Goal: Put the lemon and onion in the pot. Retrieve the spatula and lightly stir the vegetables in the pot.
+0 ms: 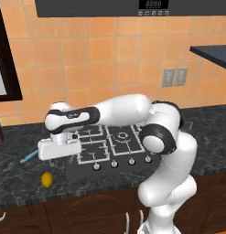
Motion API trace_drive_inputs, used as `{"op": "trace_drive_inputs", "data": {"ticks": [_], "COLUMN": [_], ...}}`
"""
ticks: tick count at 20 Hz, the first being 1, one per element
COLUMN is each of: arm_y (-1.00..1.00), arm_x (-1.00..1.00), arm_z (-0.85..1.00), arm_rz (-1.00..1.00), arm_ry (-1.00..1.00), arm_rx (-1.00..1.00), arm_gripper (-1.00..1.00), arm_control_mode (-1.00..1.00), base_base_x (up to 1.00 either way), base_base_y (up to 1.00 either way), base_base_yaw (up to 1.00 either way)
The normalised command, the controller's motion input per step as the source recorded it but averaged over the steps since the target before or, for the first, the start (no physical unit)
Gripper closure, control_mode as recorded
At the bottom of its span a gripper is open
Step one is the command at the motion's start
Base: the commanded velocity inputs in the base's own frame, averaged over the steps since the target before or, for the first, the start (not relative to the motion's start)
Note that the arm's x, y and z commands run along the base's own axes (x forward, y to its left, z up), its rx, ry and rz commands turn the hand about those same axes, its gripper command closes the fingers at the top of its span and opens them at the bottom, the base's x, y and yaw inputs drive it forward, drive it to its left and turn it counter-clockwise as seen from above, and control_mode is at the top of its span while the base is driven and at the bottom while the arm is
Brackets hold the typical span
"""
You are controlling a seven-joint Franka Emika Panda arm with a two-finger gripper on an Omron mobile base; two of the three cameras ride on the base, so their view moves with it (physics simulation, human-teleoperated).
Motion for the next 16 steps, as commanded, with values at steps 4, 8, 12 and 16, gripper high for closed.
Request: {"op": "trace_drive_inputs", "data": {"ticks": [4,8,12,16], "arm_y": [0.47,0.51,0.18,0.15], "arm_x": [0.00,0.04,0.15,0.09], "arm_z": [-0.49,-0.51,-0.40,-0.35], "arm_rz": [-0.15,-0.13,-0.10,-0.07], "arm_ry": [-0.05,0.00,-0.02,-0.07], "arm_rx": [-0.09,-0.10,-0.08,-0.04], "arm_gripper": [-1.00,-1.00,-1.00,-1.00], "arm_control_mode": [-1.00,-1.00,-1.00,-1.00], "base_base_x": [0.00,0.00,0.00,0.00], "base_base_y": [0.00,0.00,0.00,0.00], "base_base_yaw": [0.00,0.00,0.00,0.00]}}
